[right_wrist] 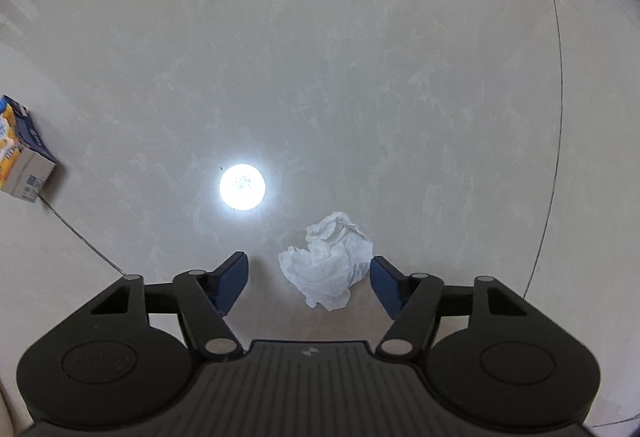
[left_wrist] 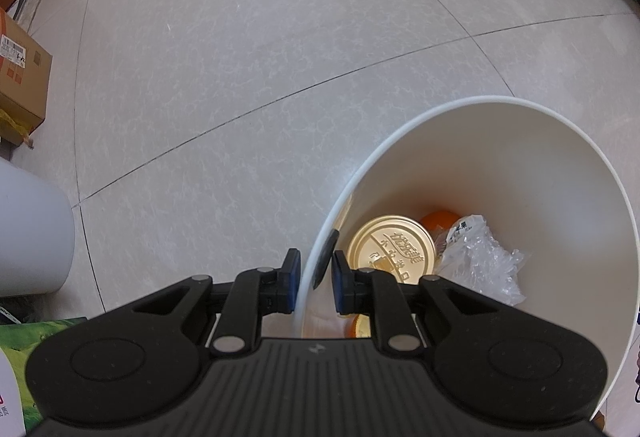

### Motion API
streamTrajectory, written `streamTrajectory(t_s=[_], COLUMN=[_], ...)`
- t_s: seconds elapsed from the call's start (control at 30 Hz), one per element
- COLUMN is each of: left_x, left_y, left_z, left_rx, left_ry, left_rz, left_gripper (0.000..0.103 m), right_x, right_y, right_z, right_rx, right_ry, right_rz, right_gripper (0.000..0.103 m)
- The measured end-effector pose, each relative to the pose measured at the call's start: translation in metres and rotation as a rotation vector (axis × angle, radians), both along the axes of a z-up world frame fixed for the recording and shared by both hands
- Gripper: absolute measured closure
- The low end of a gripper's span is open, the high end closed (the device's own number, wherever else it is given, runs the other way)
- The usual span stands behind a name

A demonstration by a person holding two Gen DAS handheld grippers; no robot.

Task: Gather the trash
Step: 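Lower the right tool to the white crumpled tissue and grasp it, then carry the tissue over the bin and release it from the right tool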

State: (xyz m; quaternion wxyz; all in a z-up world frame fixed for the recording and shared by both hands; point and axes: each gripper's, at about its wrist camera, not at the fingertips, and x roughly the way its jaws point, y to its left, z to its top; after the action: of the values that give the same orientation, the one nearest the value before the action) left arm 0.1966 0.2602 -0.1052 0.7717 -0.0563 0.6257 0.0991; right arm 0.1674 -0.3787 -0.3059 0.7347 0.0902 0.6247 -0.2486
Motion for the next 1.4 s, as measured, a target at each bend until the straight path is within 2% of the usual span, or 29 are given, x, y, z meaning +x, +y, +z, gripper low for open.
streamTrajectory(t_s=[0.33, 0.47, 0.63, 1.07, 1.4], left_x=[0.0, 0.0, 0.0, -0.001, -0.002], left_y=[0.0, -0.001, -0.002, -0.003, -0.005], left_z=[0.0, 0.0, 0.0, -0.001, -0.001], left_rx=[0.002, 0.003, 0.011, 0.012, 0.017], left_ry=[0.0, 0.0, 0.003, -0.005, -0.008], left_rz=[-0.001, -0.004, -0.013, -0.016, -0.023], left_gripper=[0.088, 0.088, 0.088, 0.088, 0.088], right_x=[-0.001, 0.003, 0.007, 0.008, 0.016], right_y=[-0.013, -0.008, 0.014, 0.112, 0.195], right_z=[-0.004, -0.004, 0.009, 0.087, 0.166], right_rx=[-0.023, -0.037, -0.065, -0.041, -0.016], right_ry=[0.024, 0.049, 0.074, 0.057, 0.022], right_rz=[-0.023, -0.013, 0.059, 0.297, 0.515], right_gripper=[0.063, 0.066, 0.066, 0.067, 0.067])
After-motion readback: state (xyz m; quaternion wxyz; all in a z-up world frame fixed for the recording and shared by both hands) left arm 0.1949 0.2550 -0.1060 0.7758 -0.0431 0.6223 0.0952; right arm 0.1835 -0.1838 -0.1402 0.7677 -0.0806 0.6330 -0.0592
